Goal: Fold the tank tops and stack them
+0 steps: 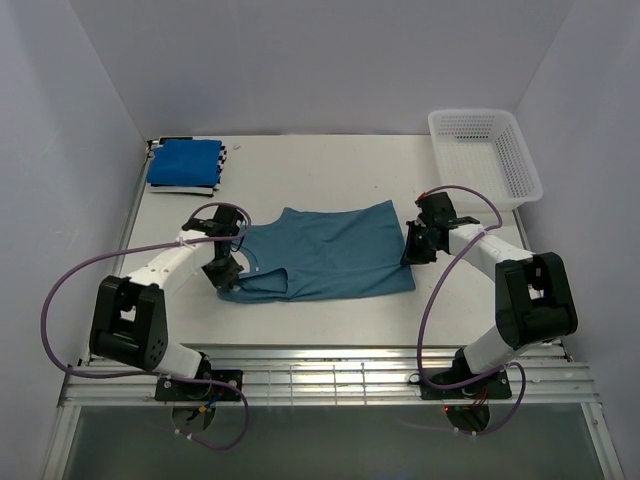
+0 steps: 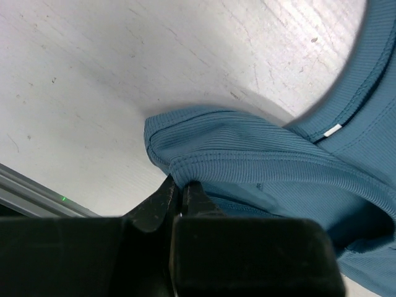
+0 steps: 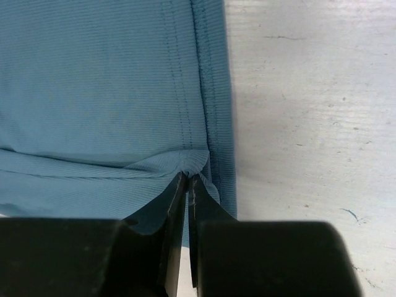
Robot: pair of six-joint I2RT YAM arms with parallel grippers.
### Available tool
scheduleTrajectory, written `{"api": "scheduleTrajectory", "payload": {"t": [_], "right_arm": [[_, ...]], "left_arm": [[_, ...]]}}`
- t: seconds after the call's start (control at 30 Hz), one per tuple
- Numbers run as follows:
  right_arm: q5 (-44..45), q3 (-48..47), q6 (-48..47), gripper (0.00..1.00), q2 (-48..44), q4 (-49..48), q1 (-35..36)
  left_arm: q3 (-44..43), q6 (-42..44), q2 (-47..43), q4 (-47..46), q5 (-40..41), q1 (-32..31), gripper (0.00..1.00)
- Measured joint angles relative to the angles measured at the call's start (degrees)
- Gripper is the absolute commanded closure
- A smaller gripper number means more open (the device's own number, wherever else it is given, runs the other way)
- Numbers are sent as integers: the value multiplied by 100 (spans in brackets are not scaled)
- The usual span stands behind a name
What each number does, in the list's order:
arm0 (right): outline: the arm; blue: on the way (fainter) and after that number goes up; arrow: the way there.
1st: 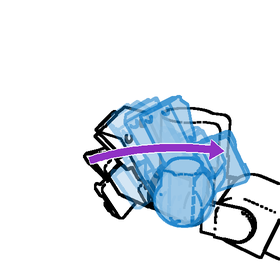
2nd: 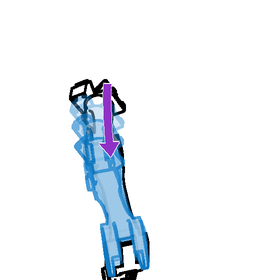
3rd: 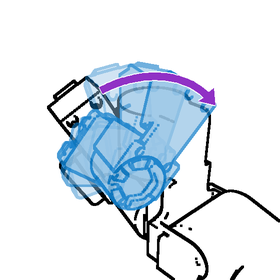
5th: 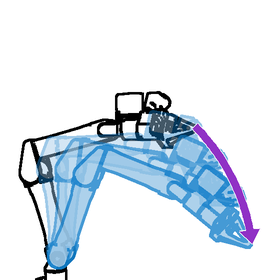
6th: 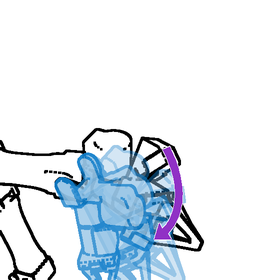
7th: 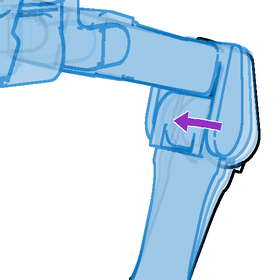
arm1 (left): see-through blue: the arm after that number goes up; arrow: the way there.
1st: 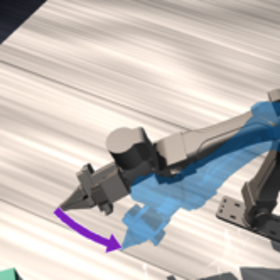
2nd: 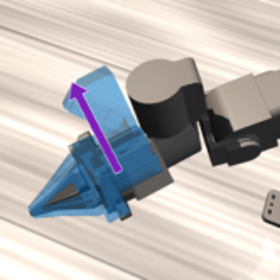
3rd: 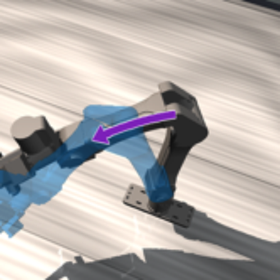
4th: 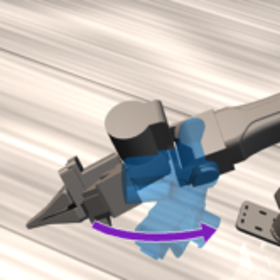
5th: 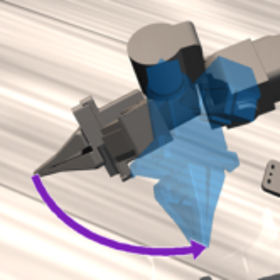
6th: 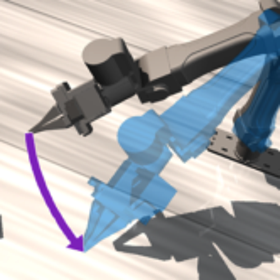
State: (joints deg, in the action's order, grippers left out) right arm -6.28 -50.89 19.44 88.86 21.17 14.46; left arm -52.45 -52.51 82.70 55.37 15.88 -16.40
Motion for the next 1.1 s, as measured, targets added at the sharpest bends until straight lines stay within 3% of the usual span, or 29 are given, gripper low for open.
{"api": "scheduleTrajectory", "payload": {"t": [0.33, 0.57, 0.77, 0.83, 0.93, 1.0, 1.1], "right_arm": [[343, -229, 140, 92, 52, 26, 20], [339, -358, 109, 89, 260, 28, 20], [332, -420, 72, 87, 313, 22, 20], [313, -424, 37, 87, 313, 22, 20], [310, -431, -17, 84, 299, 13, 20], [315, -444, -20, 67, 280, 11, 20], [328, -490, -39, 43, 238, 33, 20]], "left_arm": [[-455, 245, 514, -44, -227, 354, 98], [-579, 452, 986, -83, -407, 597, 69], [-682, 452, 1257, -140, -433, 852, 54], [-841, 468, 1300, -162, -435, 885, 54], [-1088, 535, 1296, -208, -433, 892, 43], [-1158, 610, 1283, -264, -433, 892, 29], [-1172, 667, 1228, -267, -472, 892, 29]]}}
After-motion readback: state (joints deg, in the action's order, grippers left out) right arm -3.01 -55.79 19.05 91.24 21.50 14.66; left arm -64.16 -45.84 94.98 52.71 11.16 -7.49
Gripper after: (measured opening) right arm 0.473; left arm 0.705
